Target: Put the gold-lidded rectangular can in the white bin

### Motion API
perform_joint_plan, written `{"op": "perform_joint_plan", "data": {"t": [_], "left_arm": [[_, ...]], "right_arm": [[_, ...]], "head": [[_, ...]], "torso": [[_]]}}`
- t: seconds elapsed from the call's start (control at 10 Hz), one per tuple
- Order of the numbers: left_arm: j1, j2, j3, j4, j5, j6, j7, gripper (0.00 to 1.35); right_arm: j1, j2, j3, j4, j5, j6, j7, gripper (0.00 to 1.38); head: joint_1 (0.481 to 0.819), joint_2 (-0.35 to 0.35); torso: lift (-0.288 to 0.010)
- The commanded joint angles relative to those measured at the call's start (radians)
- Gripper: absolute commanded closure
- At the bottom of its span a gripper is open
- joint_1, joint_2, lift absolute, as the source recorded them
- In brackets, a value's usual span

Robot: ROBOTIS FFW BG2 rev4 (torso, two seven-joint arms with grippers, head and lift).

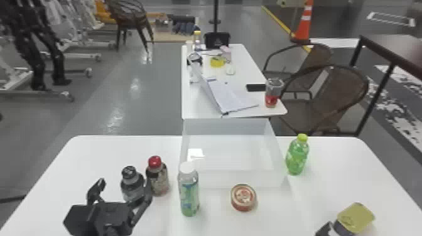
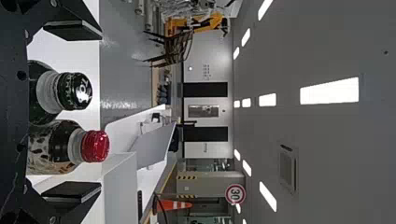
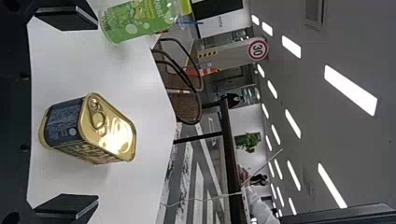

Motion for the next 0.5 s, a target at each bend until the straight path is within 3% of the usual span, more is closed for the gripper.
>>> {"op": "perform_joint_plan", "data": {"t": [0.0, 0.4], "left_arm": [[0.000, 0.000, 0.000, 0.001, 0.001, 0.001, 0.000, 0.16], [0.000, -0.005, 0.002, 0.001, 0.002, -0.002, -0.001, 0.16]], "right_arm": [[-0.024, -0.021, 0.001, 0.054, -0.028, -0.020, 0.000, 0.00], [-0.088, -0.024, 0.001, 0.177, -0.058, -0.086, -0.033, 0.00]], "head": [[0.549, 0.000], [0.549, 0.000]], "torso": [[-0.100], [-0.100]]}}
